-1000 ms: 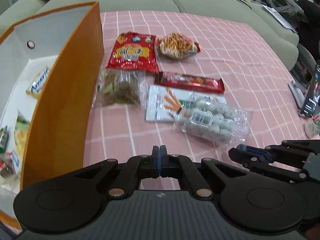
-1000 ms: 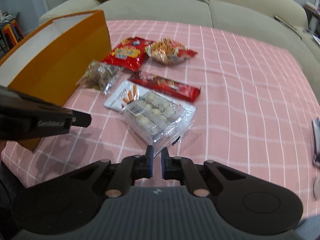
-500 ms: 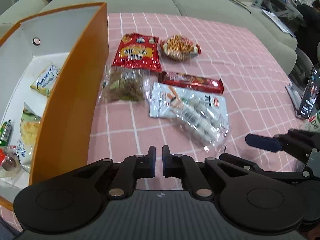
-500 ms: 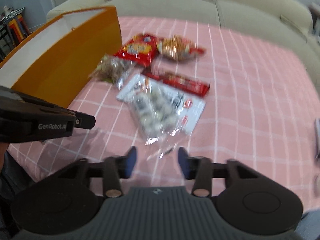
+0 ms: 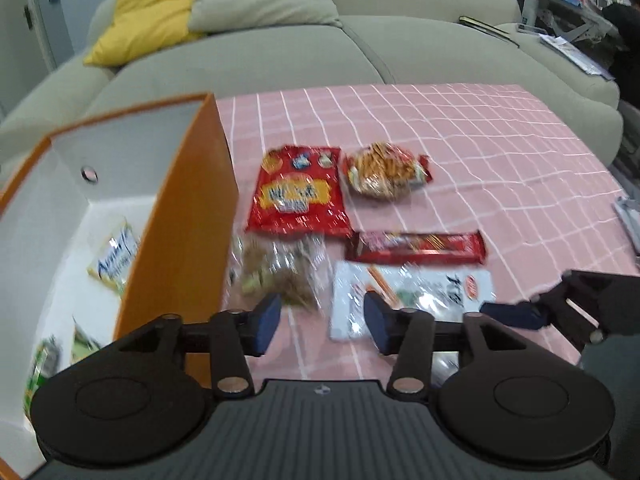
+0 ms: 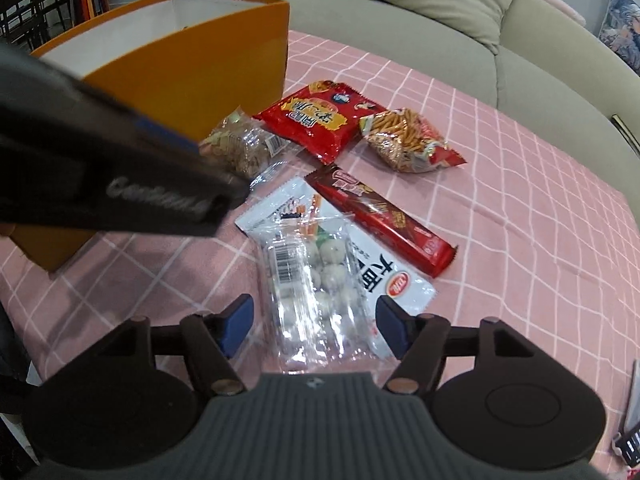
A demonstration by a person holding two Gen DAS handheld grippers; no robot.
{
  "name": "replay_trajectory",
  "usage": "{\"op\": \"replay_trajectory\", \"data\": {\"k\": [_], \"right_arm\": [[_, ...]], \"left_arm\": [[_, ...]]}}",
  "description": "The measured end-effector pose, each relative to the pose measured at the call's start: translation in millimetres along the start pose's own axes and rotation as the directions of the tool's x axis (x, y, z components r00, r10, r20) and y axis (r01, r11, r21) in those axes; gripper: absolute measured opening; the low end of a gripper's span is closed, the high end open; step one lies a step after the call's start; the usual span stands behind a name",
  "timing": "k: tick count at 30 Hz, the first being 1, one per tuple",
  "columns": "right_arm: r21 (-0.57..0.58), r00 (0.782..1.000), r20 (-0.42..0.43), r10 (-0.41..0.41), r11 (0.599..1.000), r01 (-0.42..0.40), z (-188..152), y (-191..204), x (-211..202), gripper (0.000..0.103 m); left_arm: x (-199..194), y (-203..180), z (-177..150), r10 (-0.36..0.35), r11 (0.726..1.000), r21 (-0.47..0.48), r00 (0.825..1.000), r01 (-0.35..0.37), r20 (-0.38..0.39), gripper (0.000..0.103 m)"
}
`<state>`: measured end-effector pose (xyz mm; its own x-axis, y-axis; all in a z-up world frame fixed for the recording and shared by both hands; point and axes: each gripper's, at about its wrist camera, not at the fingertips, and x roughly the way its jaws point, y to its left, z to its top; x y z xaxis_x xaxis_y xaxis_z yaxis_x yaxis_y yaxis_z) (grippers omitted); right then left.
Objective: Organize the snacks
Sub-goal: 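Close the left tool on the brown-snack bag while the right tool grasps the white-ball pack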
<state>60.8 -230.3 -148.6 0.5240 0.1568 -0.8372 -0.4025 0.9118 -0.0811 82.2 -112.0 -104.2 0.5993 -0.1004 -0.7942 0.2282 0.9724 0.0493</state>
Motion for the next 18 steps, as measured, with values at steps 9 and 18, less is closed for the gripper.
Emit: {"op": "replay_trajectory", "data": {"k": [9,18], "right_arm": [[0.073,1.000,0.019,0.018,0.997,-0.019,8.8,-15.2,-3.6,0.050],[0.157,1.000,-0.006,-0.017,0.987,0.018,16.2,-35.6,6.8,0.050]], "left_arm": [[25.8,-3.9,15.4,0.094,0.994,0.062,0.995,-0.093,-0.016,0.070],[51.0,-11.8,18.4,0.153,0.983,0.115,0.986,-0.144,-0.065,0.070]]}}
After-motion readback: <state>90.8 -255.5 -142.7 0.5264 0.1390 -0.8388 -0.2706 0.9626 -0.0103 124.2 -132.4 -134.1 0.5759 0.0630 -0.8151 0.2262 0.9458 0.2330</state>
